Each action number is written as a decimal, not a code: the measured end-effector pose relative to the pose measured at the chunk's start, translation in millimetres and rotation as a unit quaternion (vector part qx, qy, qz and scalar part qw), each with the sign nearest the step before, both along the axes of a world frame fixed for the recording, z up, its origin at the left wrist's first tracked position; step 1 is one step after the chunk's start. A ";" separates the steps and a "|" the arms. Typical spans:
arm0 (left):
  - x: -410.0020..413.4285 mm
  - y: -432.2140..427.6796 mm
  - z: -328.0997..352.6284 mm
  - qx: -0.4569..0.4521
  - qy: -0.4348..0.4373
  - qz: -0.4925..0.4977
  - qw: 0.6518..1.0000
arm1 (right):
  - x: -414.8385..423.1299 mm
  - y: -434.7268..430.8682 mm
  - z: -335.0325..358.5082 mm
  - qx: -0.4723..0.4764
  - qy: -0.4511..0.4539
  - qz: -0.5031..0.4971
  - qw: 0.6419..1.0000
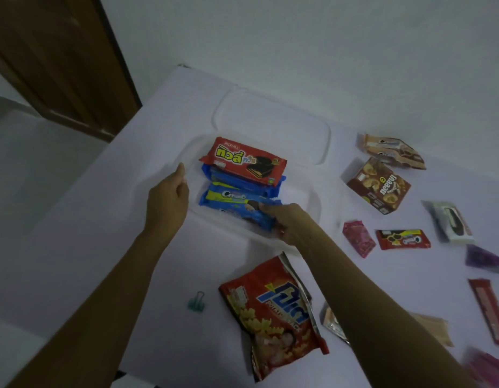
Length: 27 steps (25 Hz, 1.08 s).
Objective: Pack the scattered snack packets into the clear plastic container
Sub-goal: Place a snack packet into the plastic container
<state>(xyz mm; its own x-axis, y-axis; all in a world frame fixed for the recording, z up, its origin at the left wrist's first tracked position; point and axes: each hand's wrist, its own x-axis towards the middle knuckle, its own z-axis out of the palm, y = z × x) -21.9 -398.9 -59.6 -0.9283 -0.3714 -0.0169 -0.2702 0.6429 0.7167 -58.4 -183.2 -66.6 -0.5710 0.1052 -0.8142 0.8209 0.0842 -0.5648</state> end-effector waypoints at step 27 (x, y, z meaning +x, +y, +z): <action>-3.1 -1.5 0.9 -0.099 -0.043 -0.047 0.993 | 13.7 20.6 38.1 -0.115 0.029 -0.102 0.988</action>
